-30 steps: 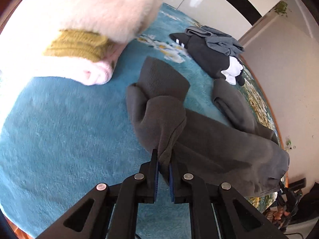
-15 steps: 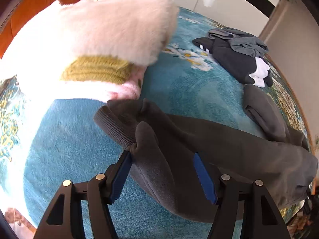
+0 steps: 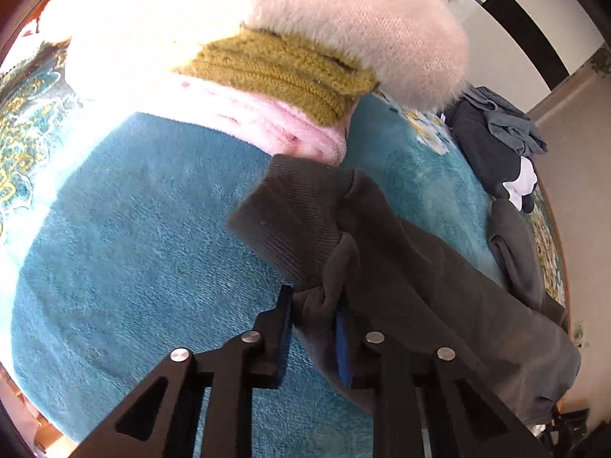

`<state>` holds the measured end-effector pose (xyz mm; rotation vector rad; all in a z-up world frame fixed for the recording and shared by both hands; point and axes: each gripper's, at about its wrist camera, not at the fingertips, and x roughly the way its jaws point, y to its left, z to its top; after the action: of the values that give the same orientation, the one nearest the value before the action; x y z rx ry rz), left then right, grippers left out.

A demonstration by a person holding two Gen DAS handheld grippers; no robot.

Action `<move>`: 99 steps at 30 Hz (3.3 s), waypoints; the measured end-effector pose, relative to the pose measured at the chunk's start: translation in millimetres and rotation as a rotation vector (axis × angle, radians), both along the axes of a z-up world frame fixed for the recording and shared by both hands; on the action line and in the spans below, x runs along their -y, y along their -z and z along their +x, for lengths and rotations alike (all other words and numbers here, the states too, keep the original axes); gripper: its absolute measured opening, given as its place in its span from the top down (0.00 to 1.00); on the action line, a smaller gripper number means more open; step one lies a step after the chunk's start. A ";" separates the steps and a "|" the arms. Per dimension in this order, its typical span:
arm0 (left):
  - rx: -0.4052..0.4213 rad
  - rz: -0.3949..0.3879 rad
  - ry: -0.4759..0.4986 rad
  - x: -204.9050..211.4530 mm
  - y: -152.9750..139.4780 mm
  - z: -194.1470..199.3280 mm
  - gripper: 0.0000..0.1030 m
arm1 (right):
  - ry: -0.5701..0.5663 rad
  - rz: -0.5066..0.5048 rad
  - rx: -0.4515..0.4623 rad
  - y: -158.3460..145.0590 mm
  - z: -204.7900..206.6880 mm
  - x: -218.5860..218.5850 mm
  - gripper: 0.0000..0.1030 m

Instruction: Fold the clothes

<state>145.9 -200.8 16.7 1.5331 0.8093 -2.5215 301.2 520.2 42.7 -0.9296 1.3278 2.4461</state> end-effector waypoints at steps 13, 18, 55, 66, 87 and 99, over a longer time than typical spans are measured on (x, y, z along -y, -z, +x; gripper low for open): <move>-0.025 0.005 0.026 31.5 -19.3 66.3 0.88 | -0.031 0.027 -0.024 -14.6 19.3 11.8 0.79; -0.024 0.017 0.063 31.0 -15.9 65.6 0.82 | -0.020 0.013 0.042 5.6 17.8 11.3 0.79; -0.054 0.078 0.443 -225.5 -14.4 -221.0 0.92 | -0.659 0.709 0.400 -34.4 -244.0 80.4 0.93; -0.655 -0.097 0.397 -209.4 -200.9 -93.0 0.93 | -0.357 0.957 0.030 -181.0 -167.4 95.6 0.95; -0.164 -0.232 0.236 -135.4 -50.5 -160.6 0.62 | -0.323 0.807 0.402 -45.2 -247.9 27.6 0.95; -0.124 -0.223 0.297 -139.3 -49.7 -165.5 0.41 | -0.285 0.745 0.504 -22.0 -306.1 23.3 0.94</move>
<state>-19.7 -61.6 66.4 1.5330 0.3120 -2.8212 -5.0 496.8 64.7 -1.4162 0.0976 2.3410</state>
